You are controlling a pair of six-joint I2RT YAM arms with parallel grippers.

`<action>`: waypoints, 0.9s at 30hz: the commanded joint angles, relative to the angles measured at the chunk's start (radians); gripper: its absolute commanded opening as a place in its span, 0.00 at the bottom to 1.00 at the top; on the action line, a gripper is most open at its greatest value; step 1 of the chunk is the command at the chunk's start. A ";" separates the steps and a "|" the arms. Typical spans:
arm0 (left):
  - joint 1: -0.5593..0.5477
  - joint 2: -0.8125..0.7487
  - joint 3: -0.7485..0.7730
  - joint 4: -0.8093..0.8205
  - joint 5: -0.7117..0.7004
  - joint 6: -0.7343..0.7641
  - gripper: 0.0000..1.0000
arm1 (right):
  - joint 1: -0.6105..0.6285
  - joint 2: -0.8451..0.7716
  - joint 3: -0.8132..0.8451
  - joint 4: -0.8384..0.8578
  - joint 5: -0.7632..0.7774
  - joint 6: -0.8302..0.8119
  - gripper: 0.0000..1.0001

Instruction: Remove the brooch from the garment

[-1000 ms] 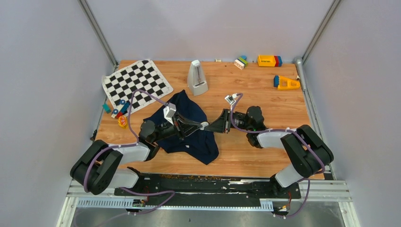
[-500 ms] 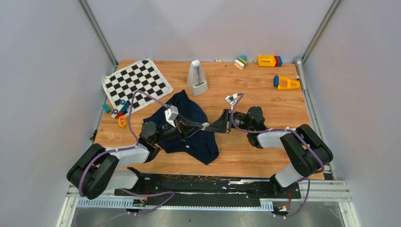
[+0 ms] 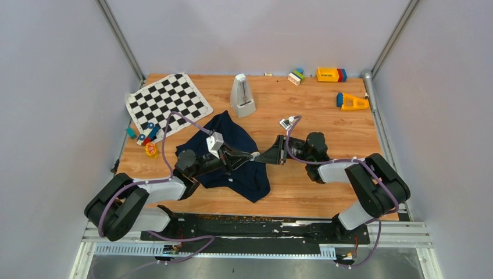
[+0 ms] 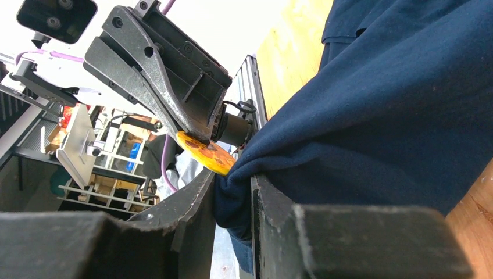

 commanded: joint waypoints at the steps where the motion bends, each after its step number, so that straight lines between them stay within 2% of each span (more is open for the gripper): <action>1: -0.058 0.015 0.028 -0.025 0.064 0.056 0.00 | -0.003 -0.032 0.013 0.096 0.034 0.054 0.25; 8: -0.104 -0.013 0.052 -0.147 0.019 0.155 0.00 | -0.015 -0.006 0.013 0.141 0.028 0.100 0.25; 19: -0.159 -0.043 0.095 -0.348 -0.039 0.295 0.00 | -0.019 0.009 0.013 0.172 0.022 0.133 0.30; 27: -0.162 -0.025 0.110 -0.361 -0.096 0.242 0.00 | -0.020 -0.034 0.012 0.098 0.032 0.064 0.31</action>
